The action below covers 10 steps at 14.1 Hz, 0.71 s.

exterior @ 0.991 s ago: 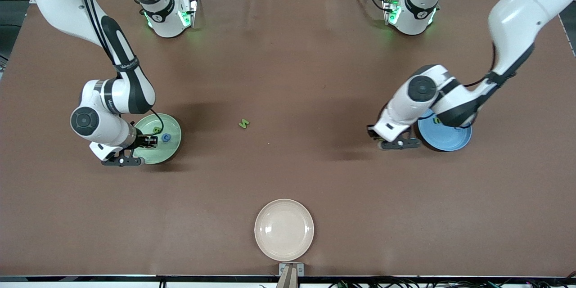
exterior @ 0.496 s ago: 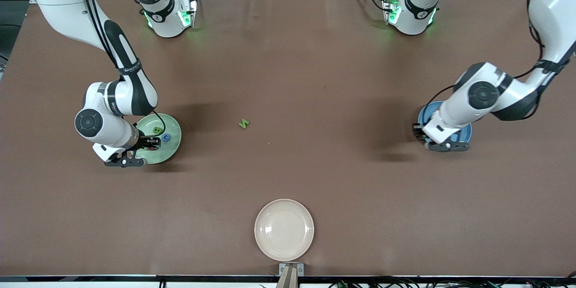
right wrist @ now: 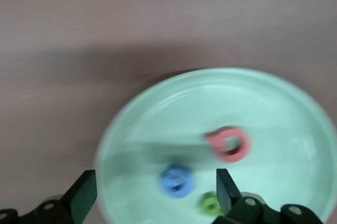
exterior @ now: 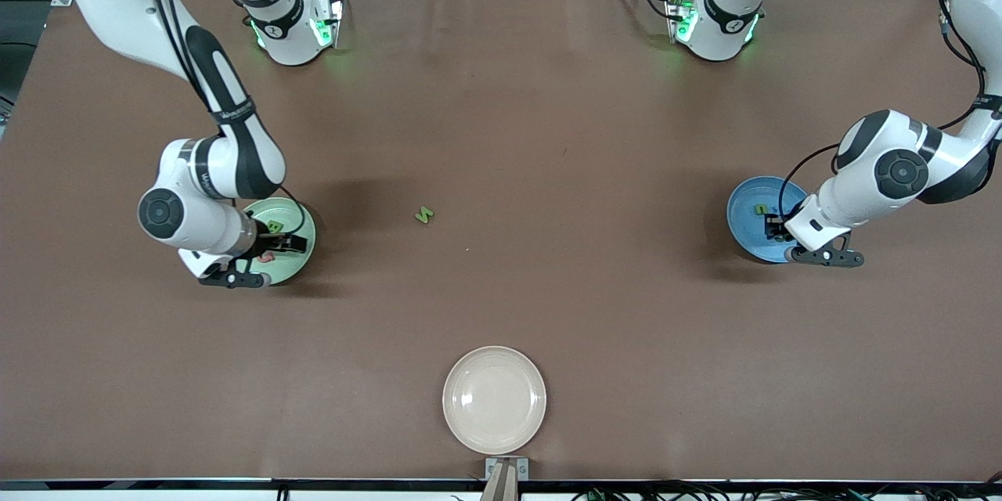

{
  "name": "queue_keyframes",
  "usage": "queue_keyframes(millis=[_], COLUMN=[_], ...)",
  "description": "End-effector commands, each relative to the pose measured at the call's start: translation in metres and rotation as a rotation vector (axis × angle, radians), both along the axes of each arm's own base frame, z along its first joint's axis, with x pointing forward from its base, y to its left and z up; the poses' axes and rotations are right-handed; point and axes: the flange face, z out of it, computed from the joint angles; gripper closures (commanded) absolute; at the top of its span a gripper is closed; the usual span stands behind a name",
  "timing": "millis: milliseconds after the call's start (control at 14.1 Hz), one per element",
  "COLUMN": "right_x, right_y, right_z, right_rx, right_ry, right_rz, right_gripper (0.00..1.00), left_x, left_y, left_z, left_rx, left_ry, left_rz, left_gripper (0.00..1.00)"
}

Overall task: Sort upper and lower case letters into plates
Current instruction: 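Release the p in the blue plate while the right gripper grasps green M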

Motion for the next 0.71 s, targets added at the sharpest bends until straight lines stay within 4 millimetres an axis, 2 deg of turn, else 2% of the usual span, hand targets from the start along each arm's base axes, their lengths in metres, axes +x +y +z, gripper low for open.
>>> queue_keyframes(millis=[0,71,212,425,637], right_x=[-0.017,-0.026,-0.042,-0.061,-0.078], right_y=[0.062,0.094,0.147,0.199,0.232], right_z=[0.016,0.017,0.018,0.018,0.015], right_rx=[-0.003,-0.014,-0.039,-0.053,-0.062], right_ry=[0.004,0.004,-0.003,-0.026,-0.047], right_rz=[-0.082,-0.118,-0.227,-0.379,-0.510], right_gripper=[0.00,0.00,0.00,0.00,0.00], left_x=[0.001,0.001,-0.001,-0.002,-0.002], left_y=[0.004,0.003,0.005,0.003,0.003], left_z=[-0.006,-0.008,-0.013,-0.024,-0.026], left_rx=[0.028,0.033,0.039,0.055,0.047], left_ry=[0.002,0.003,0.010,0.021,0.016], left_rz=[-0.021,-0.029,-0.030,-0.044,-0.043], left_gripper=[0.86,0.86,0.86,0.85,0.84])
